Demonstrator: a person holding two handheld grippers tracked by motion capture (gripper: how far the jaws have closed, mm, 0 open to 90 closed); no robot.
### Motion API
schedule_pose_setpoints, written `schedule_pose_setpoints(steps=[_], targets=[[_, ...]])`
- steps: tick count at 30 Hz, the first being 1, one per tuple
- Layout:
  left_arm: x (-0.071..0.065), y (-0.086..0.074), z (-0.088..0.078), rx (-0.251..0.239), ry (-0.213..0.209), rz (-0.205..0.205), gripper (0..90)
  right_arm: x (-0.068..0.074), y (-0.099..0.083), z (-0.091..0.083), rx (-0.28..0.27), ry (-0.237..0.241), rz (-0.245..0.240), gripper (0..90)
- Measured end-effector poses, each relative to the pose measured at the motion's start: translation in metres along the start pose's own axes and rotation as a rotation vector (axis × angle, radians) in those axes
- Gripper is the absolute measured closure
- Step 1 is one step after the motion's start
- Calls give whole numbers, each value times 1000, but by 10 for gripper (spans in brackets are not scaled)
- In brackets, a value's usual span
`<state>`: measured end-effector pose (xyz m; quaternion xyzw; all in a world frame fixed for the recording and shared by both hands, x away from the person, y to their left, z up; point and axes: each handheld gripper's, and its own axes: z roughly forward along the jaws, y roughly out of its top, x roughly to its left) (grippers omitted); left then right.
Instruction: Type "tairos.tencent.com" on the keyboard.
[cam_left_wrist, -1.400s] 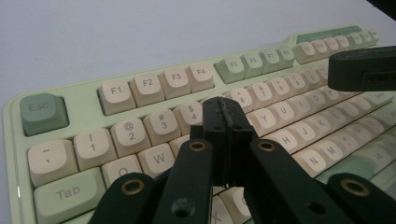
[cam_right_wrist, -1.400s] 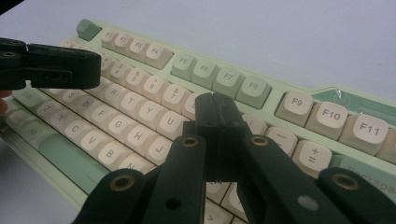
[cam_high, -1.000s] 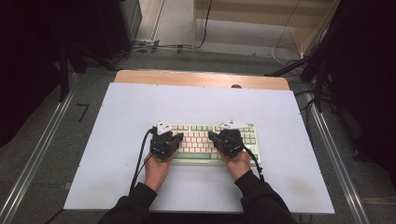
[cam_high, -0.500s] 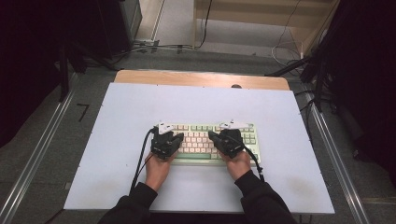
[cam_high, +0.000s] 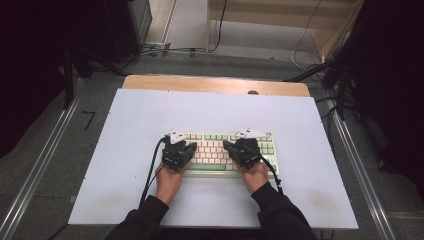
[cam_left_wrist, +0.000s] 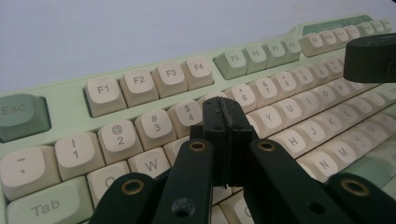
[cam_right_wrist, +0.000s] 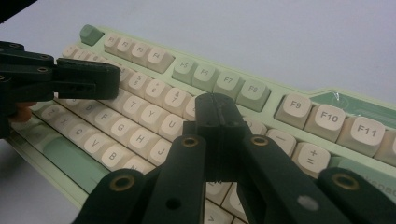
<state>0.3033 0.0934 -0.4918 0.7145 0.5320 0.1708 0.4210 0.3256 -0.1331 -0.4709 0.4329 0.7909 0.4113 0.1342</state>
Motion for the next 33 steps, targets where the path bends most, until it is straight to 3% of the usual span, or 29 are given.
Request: schedule_pose_setpoints(steps=[13,18,23,33], targets=[[0,0,1,3,-4,2,900,0,0,0,2,0,0,878],[0,0,2,28,2,1,900,1,0,0,0,2,-1,878],[-1,2,-3,-4,-10,-3,900,0,0,0,2,1,0,878],[2,4,-10,-14,-18,-15,900,0,0,0,3,1,1,878]])
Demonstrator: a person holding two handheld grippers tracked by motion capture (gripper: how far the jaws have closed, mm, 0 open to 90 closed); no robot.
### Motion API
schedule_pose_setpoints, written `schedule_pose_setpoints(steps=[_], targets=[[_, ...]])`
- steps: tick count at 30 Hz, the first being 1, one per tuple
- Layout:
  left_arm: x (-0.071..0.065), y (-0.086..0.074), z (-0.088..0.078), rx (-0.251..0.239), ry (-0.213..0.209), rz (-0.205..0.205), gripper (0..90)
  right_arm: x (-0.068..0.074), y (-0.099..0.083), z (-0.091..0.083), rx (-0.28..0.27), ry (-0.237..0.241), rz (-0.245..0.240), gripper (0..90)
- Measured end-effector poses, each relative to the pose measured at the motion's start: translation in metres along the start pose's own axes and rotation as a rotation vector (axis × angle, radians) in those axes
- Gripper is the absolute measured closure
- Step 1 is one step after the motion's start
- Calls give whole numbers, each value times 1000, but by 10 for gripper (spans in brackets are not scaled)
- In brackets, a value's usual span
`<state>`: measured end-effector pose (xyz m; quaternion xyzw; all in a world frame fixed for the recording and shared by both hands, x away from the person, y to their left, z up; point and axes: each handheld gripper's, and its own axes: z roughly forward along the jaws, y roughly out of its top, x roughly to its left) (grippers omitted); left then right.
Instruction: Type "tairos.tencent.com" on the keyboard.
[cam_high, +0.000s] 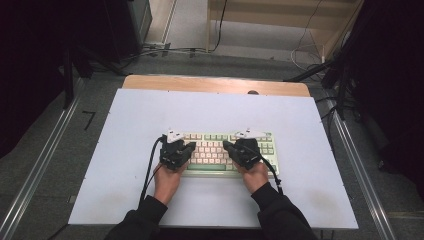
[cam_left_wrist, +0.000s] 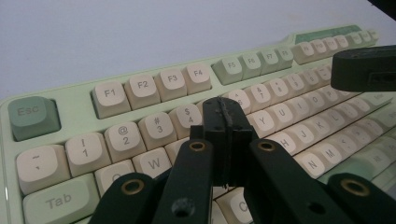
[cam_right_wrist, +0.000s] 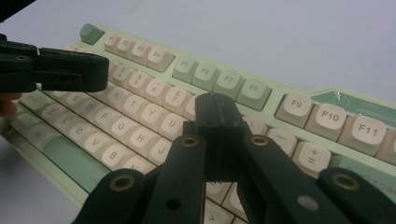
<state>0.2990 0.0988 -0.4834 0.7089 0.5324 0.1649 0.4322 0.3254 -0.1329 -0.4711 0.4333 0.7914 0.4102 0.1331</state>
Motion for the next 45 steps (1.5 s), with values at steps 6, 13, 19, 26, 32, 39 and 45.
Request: schedule_pose_setpoints(steps=[6,13,19,26,32,39,45], targets=[[0,-1,-4,-7,0,-1,900,0,-1,0,5,-3,-1,878],[2,-1,-8,-11,2,-6,900,0,-1,1,3,-4,-5,878],[5,-2,-11,-14,7,-9,900,-1,-1,1,6,-6,-3,878],[6,-4,-12,-11,10,-12,900,-1,-2,3,10,-8,-10,878],[9,-6,-14,-12,13,-18,900,-2,-3,3,16,-14,-6,878],[13,-7,-17,-12,17,-27,900,-3,-4,3,16,-16,-2,878],[15,-7,-18,-12,20,-28,900,-3,-5,3,19,-15,-3,878]])
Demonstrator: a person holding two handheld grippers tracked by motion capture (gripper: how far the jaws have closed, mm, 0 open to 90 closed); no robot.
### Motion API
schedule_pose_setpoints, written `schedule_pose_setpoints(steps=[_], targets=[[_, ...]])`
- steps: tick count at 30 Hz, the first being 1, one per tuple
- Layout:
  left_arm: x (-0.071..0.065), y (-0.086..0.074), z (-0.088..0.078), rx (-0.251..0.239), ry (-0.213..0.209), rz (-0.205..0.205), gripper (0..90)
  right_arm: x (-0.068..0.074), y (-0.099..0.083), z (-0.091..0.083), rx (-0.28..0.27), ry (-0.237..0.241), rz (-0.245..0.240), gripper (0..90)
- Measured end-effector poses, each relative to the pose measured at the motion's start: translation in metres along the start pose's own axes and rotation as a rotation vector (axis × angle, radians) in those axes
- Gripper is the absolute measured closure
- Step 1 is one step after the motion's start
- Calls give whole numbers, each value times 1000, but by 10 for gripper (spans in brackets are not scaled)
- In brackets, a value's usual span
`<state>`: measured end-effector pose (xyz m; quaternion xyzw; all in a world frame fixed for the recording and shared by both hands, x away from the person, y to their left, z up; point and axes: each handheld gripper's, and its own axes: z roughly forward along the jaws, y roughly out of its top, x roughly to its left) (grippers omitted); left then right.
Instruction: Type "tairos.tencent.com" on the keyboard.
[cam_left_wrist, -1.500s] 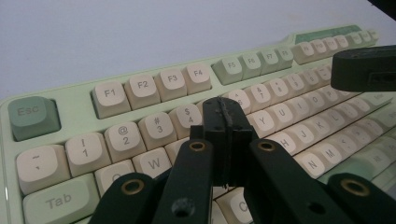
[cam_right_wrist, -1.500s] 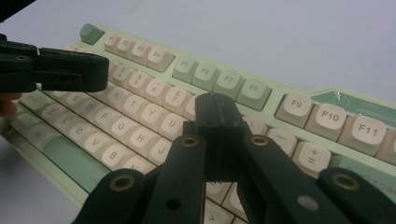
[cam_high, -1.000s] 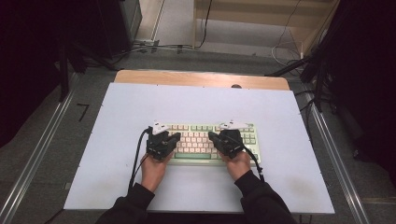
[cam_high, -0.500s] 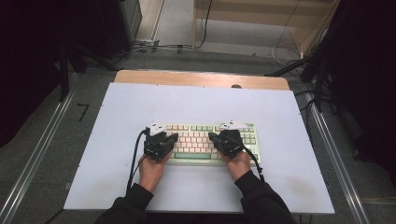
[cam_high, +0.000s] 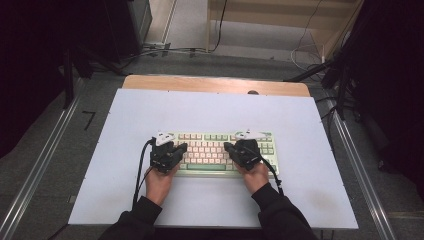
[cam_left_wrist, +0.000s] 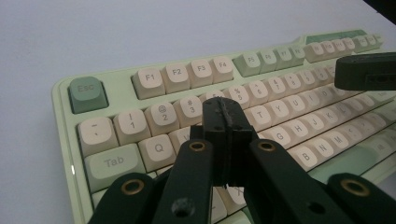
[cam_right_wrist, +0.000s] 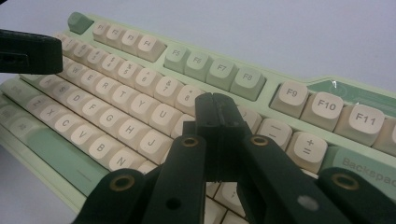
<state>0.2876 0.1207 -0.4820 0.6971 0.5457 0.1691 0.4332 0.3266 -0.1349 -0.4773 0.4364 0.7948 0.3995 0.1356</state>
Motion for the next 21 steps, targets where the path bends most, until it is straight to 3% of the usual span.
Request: schedule_pose_setpoints(steps=[12,21], targets=[[1,0,-1,-1,2,-3,900,0,-1,2,9,-4,-5,878],[1,-1,-1,0,2,1,900,-2,-3,9,53,-11,-6,878]])
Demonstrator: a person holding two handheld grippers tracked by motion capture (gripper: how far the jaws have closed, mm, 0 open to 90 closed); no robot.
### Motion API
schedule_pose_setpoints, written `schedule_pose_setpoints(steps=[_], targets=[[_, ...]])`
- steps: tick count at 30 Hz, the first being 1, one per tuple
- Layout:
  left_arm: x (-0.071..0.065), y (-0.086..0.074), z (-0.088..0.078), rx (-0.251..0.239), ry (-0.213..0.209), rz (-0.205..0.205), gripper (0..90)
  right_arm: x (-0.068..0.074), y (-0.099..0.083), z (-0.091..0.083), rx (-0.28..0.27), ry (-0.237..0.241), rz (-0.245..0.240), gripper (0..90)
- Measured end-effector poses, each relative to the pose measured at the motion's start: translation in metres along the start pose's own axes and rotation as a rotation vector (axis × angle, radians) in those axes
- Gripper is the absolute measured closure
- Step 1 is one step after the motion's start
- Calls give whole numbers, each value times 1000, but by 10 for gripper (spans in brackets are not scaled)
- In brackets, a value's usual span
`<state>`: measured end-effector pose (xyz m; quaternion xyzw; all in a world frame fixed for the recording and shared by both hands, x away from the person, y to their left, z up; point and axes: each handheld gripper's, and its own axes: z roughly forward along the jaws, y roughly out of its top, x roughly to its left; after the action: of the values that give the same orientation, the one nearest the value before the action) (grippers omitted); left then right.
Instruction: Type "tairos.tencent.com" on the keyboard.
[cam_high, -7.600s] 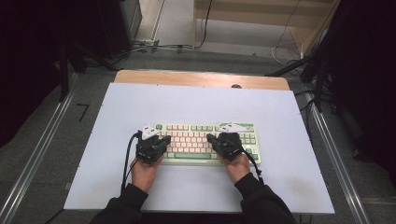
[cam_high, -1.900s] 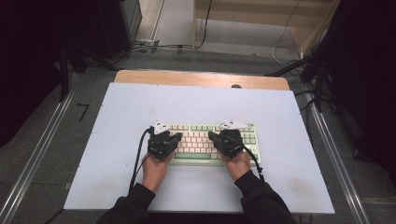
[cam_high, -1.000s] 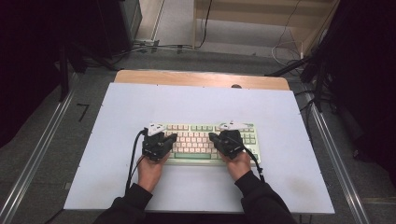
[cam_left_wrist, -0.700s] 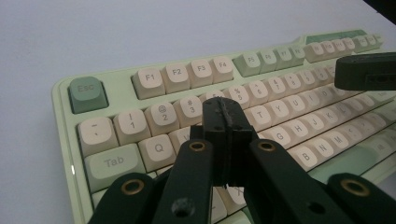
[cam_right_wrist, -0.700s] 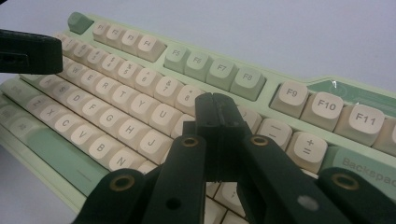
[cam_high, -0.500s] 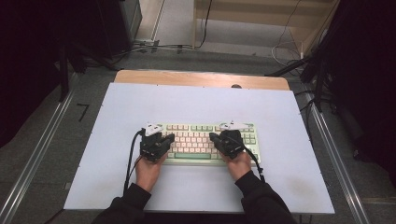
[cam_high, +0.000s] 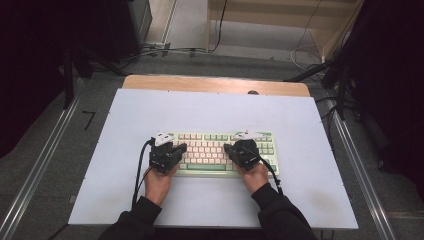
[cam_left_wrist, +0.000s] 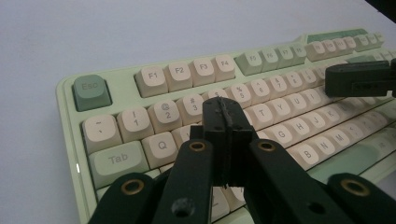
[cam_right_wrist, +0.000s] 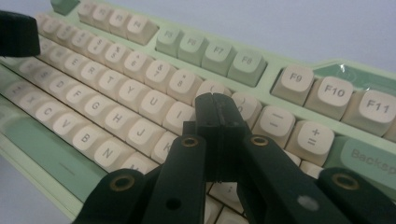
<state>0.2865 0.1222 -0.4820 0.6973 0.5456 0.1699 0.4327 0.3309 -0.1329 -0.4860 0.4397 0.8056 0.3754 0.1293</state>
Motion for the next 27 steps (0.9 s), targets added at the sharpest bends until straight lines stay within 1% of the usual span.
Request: schedule_pose_setpoints(steps=[1,4,10,19,27], targets=[[0,0,0,0,0,0,900,0,0,1,2,8,4,878],[0,0,0,0,0,0,900,0,0,0,3,4,6,878],[1,0,-1,-4,0,-6,900,0,2,-6,-31,10,12,878],[2,-1,-3,3,4,-1,900,0,3,-10,-38,15,17,878],[3,-3,-3,11,8,8,900,-1,3,-11,-41,11,20,878]])
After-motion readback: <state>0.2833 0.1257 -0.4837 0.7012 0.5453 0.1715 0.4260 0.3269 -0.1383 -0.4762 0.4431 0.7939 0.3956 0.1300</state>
